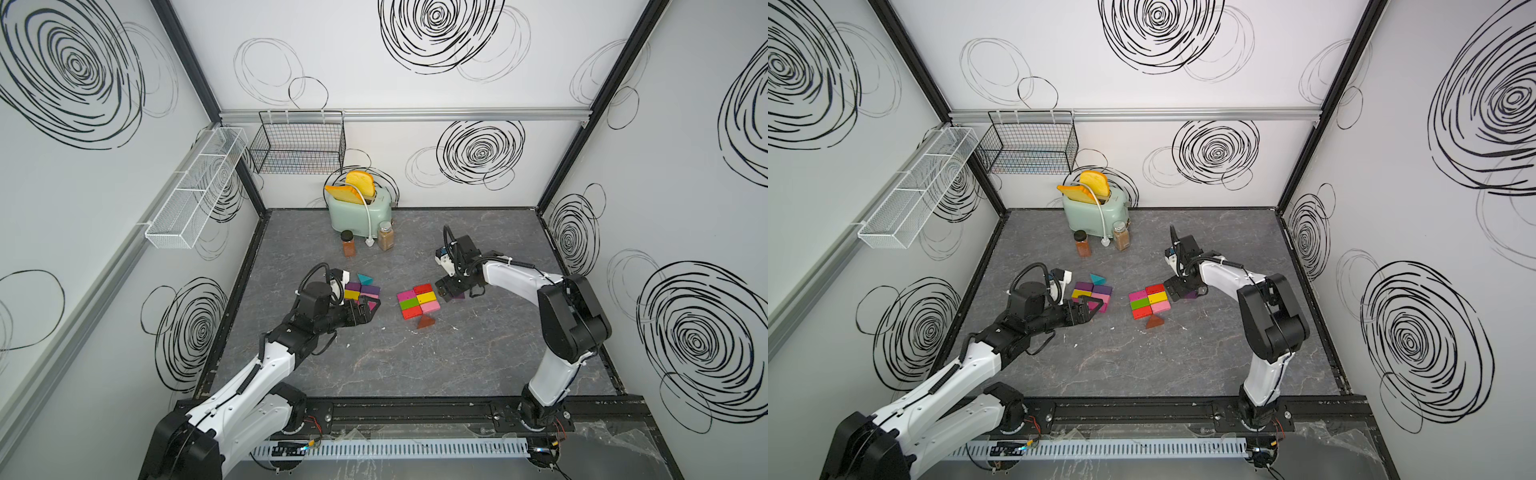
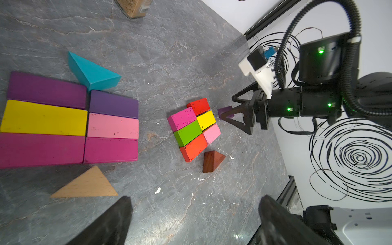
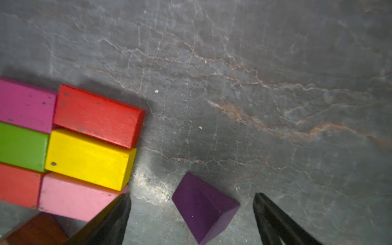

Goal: Assemble a piece of candy with building blocks
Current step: Pick up the building block from the center of the board.

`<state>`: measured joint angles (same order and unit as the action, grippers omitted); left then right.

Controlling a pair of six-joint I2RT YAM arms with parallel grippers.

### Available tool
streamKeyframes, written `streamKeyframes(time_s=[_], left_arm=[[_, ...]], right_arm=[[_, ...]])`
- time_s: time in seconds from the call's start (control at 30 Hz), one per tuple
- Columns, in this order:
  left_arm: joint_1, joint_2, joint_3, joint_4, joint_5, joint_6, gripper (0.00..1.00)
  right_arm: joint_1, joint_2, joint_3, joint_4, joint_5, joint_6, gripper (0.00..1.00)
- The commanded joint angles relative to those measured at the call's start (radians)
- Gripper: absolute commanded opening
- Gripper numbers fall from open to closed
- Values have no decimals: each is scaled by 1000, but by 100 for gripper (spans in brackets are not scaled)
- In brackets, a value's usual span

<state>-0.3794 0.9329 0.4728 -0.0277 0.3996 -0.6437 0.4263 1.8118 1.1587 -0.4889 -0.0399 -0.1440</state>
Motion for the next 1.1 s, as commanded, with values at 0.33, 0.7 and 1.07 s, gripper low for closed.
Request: streamKeyframes(time_s=[0.33, 0.7, 1.07], left_arm=[[-3, 8, -8, 54, 13, -10, 98], [-1, 17, -25, 87, 39, -39, 98], [15, 2, -23, 64, 44, -33, 98]], right_arm=[[-26, -31, -71, -26, -106, -23, 75], [-29, -109, -123, 3, -89, 11, 67], [-31, -41, -80, 34, -96, -8, 55]])
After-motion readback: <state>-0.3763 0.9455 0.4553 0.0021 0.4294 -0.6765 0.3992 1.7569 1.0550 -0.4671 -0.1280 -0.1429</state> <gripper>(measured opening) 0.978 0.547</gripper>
